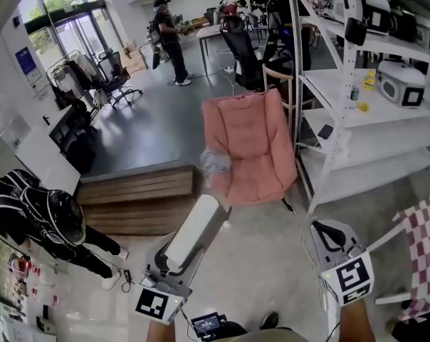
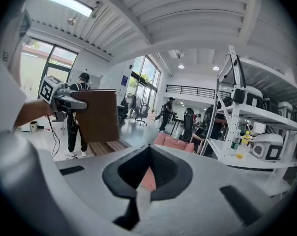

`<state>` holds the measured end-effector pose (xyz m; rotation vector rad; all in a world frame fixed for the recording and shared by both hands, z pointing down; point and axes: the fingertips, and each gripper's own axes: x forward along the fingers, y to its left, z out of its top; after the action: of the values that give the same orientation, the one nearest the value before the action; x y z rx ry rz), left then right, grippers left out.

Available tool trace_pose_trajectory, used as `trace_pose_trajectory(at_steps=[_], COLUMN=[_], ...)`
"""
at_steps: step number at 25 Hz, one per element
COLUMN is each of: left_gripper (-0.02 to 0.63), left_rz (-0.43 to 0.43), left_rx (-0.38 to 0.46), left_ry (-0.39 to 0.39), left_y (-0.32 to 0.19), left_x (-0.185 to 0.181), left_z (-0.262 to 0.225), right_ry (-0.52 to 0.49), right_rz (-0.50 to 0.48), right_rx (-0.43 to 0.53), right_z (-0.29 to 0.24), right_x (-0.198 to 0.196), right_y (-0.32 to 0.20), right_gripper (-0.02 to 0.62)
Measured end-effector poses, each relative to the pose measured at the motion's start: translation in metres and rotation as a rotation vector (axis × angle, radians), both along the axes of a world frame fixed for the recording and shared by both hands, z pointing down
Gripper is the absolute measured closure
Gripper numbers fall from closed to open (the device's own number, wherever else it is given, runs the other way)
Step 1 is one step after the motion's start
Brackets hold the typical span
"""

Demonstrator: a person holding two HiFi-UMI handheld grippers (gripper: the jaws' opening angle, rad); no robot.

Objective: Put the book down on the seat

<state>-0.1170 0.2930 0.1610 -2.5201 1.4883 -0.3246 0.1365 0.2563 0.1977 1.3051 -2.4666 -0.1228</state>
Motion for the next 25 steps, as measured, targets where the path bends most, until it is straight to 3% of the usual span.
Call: trace_pose_trajectory(at_steps=[14,25], left_gripper=[0.39,0.39], left_rz=[0.138,0.269], left_rx=[-0.001,0.001], left_ry=[0.025,0.035], left_y=[-0.108,-0.23], left_x=[0.038,0.013], left_z=[0.012,0.019], right_ry=[0.009,0.02], right_rz=[0.133,0.25], right_rx=[-0.018,-0.036], right_z=[0.012,0.019], right_x=[0.037,0.002], right_y=[-0.061,-0.15], right_gripper=[0.603,0.603])
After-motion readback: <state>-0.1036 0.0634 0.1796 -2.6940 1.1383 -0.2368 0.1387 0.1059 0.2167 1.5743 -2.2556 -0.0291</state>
